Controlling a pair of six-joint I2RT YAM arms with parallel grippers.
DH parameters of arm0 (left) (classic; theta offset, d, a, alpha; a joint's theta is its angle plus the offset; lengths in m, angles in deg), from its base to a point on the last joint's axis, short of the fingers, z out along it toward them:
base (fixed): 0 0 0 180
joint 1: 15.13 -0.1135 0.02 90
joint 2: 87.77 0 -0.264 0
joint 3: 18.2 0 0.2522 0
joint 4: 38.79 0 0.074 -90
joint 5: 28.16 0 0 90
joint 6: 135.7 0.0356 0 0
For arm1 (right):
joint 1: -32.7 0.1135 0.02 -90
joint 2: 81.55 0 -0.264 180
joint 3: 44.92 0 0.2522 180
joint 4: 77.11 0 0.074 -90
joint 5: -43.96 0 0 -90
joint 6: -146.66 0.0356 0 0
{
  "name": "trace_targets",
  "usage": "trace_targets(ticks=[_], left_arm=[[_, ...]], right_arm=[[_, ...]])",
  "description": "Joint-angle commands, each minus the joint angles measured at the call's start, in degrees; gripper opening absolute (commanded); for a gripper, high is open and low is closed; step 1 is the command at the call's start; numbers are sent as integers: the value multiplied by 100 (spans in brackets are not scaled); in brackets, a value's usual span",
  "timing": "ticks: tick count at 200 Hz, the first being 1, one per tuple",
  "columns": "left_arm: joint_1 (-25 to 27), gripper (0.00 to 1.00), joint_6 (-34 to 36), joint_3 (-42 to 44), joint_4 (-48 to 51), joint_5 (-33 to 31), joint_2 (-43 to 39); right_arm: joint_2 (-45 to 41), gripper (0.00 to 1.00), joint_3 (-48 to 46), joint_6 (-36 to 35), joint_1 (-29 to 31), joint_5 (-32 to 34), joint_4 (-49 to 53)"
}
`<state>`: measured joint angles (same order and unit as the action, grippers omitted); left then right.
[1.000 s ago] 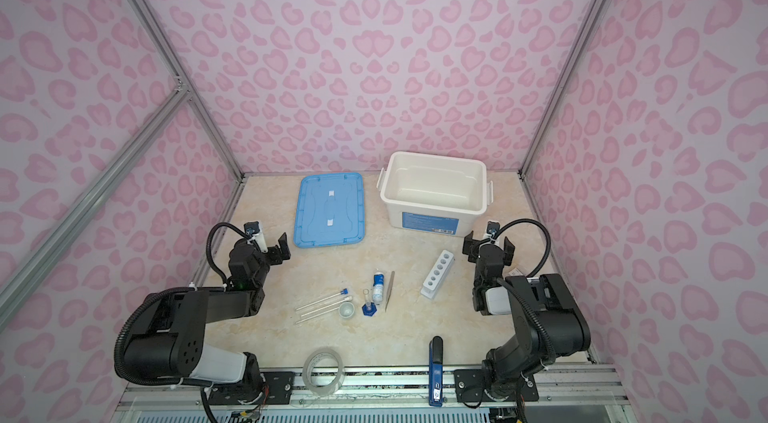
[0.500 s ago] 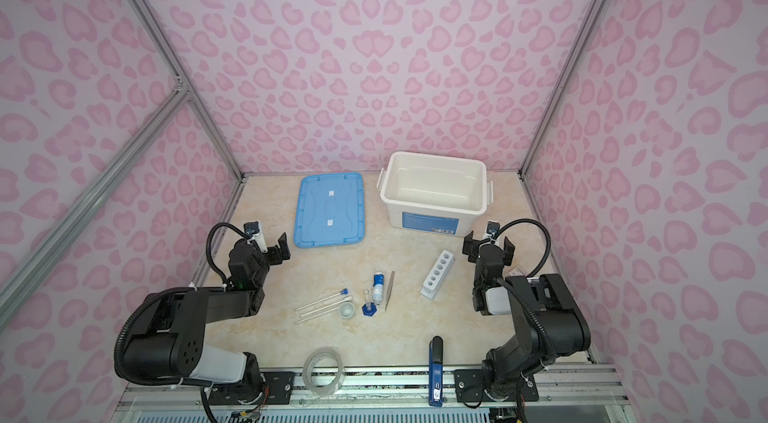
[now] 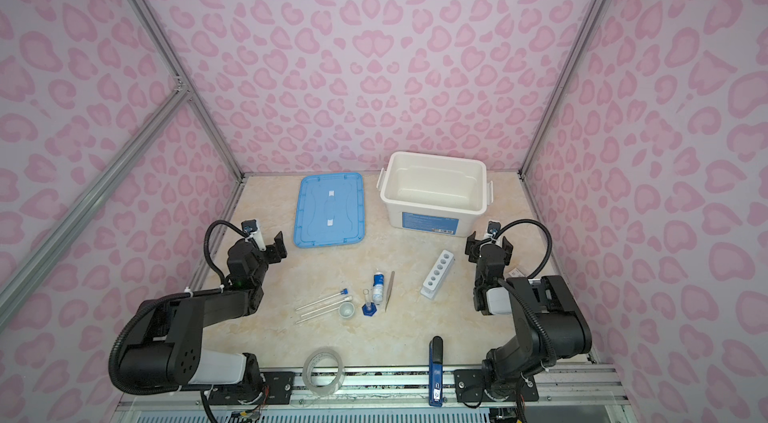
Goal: Organize the chemistry lab equipment
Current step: 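Raise both arms from the rest pose toward the table center, then move left gripper over the blue-capped glass tubes while right gripper approaches the rack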
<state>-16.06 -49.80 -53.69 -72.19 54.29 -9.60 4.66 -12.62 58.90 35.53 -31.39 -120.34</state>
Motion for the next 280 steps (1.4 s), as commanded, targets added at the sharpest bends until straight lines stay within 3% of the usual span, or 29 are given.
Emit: trace_targets(ticks=[1, 24, 51, 78, 86, 118, 141, 184, 232, 280], left_arm=[[19, 79, -249, -403, 1036, -586, -622], [207, 76, -311, -973, 1982, -675, -1307], [620, 76, -73, -1963, 3514, 53, -1743], [1231, 76, 866, -2834, 5110, 838, -1627], [1372, 76, 1118, -3015, 5619, 807, -1534], [1577, 74, 1793, -3182, 6886, 1164, -1343], [1764, 71, 2324, -3176, 7736, 1235, -1218], [2360, 71, 2725, -2806, 8132, 943, -1230], [3007, 69, 2783, -2531, 8301, 310, -809], [3327, 68, 2708, -2403, 8157, 177, -325]], right_arm=[[-624, 82, 369, -20, 71, 178, 1203], [-1278, 81, 473, -23, 411, 631, 1882], [-2201, 79, 537, 127, 885, 777, 2757], [-2934, 79, 573, 462, 1210, 207, 3493], [-3053, 78, 574, 553, 1277, 112, 3614], [-3256, 78, 822, 572, 1609, 27, 4189], [-3419, 78, 1022, 553, 1677, -416, 4600], [-3616, 78, 1367, 482, 1704, -1027, 5285], [-3606, 77, 1345, 504, 1712, -1039, 5266], [-3464, 76, 1291, 574, 1714, -1105, 5187]])
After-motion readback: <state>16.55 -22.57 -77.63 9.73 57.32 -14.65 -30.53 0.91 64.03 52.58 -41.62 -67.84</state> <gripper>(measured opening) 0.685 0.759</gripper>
